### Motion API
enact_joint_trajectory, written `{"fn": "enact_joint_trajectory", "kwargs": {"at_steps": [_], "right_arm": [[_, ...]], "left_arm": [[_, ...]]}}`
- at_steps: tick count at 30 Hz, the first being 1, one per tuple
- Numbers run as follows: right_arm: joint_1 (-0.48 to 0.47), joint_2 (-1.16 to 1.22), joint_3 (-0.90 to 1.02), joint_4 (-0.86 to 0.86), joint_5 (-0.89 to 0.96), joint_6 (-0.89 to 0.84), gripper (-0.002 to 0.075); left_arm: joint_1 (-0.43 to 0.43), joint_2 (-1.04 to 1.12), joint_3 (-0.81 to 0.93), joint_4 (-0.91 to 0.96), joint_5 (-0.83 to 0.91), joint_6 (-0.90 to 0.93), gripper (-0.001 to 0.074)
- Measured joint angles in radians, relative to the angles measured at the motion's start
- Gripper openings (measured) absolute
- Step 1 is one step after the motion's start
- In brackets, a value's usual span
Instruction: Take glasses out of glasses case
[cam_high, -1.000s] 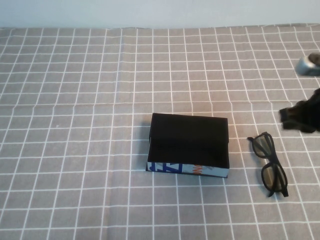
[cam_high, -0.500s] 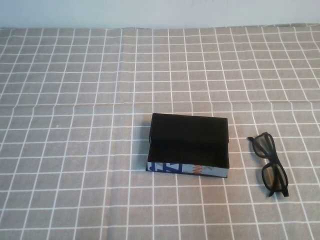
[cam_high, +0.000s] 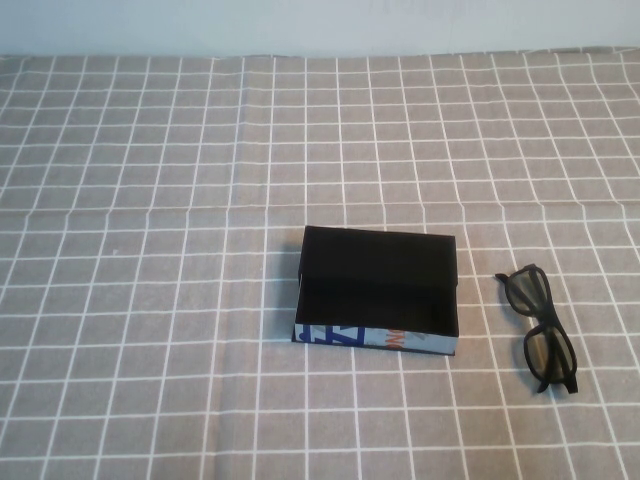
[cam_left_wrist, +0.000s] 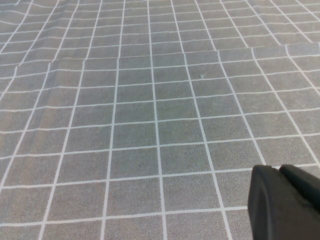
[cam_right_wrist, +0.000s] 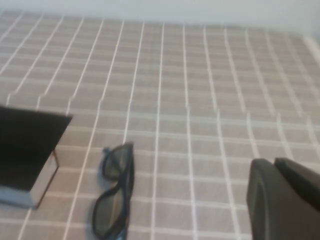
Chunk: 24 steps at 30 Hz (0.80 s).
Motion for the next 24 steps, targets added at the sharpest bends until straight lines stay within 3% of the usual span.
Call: {"fn": "enact_joint_trajectory", "kwargs": {"at_steps": [12, 24], "right_arm": [[0.0, -0.104, 0.159, 0.344, -0.029, 0.0, -0.0018], [0.0, -0.108, 0.197, 0.265, -0.018, 0.0, -0.0018]], "left_arm": [[0.0, 0.0, 0.0, 0.0, 0.0, 0.0, -0.0005], [0.0, 0.0, 0.0, 0.0, 0.0, 0.0, -0.0005]]}}
